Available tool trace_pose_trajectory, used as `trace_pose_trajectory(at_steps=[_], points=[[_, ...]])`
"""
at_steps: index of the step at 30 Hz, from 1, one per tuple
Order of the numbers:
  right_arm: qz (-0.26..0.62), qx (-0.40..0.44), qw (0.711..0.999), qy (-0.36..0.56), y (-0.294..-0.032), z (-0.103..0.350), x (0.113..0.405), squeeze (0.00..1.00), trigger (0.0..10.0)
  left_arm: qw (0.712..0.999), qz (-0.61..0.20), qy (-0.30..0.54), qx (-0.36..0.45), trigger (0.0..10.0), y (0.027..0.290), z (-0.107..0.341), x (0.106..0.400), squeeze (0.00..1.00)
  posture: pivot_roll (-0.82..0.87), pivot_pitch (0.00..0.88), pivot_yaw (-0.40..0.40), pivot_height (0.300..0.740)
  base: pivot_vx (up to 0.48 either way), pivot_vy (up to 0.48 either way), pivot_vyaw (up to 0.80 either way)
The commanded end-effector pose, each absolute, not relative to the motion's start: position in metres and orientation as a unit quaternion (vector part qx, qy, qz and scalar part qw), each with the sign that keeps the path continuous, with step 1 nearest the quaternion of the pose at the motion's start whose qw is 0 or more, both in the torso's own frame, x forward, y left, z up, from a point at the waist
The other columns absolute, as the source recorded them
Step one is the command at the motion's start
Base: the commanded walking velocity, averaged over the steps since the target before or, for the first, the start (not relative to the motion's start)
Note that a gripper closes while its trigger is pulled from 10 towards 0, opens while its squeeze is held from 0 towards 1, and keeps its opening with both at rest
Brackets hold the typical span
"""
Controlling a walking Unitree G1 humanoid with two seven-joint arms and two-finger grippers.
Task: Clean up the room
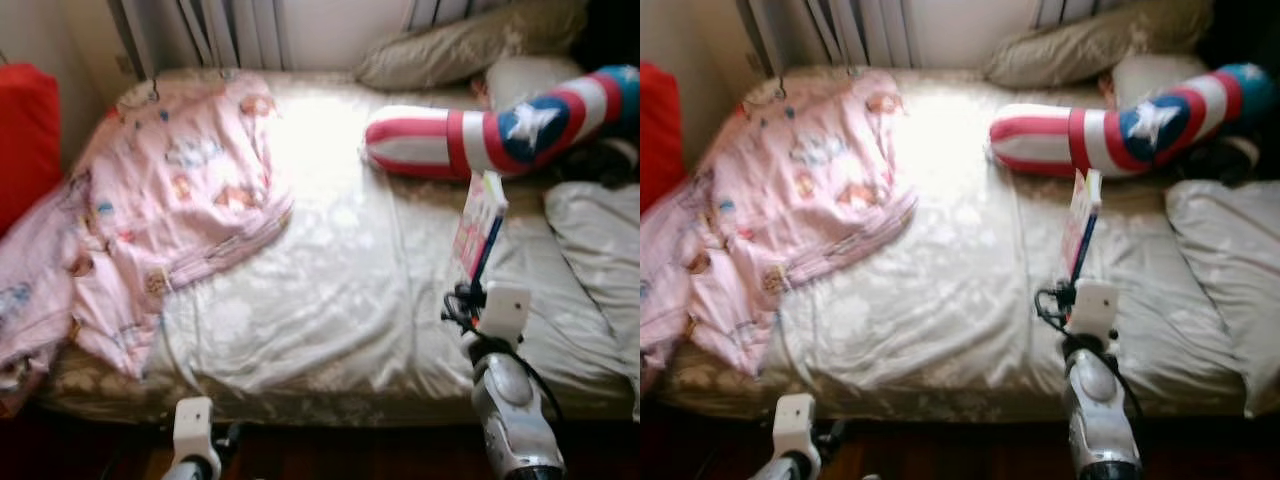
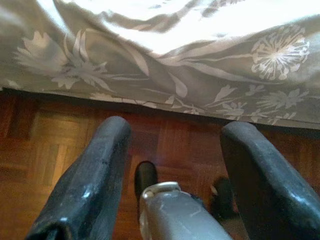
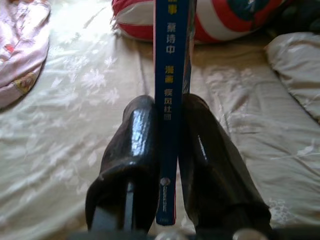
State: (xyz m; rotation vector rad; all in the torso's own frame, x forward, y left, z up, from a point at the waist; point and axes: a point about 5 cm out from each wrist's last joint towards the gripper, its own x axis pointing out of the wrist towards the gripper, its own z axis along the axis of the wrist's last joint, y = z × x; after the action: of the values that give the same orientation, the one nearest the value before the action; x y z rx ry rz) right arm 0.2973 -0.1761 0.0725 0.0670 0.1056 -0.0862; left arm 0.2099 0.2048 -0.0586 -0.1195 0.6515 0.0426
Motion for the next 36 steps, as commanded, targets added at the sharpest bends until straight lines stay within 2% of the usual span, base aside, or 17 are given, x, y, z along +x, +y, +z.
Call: trace_pose_trajectory(at_steps=[1, 19, 36], points=[[-0.05, 0.029, 0.998, 0.03, -0.183, 0.082, 0.299, 0.0, 10.0, 0.94, 0.014, 0.336, -0.055, 10.0, 0.201, -0.063, 0.205, 0.0, -0.02, 0.17, -0.034, 0.74, 0.0, -0.307, 0.0], [-0.04, 0.03, 0.998, 0.041, -0.182, 0.079, 0.299, 0.0, 10.0, 0.939, 0.018, 0.339, -0.057, 10.0, 0.201, -0.064, 0.203, 0.0, -0.02, 0.177, -0.041, 0.74, 0.0, -0.307, 0.0], [-0.002, 0.014, 0.998, 0.061, -0.175, 0.069, 0.296, 0.0, 10.0, 0.936, 0.019, 0.345, -0.062, 10.0, 0.201, -0.066, 0.201, 0.0, -0.02, 0.17, -0.036, 0.74, 0.0, 0.0, 0.0]])
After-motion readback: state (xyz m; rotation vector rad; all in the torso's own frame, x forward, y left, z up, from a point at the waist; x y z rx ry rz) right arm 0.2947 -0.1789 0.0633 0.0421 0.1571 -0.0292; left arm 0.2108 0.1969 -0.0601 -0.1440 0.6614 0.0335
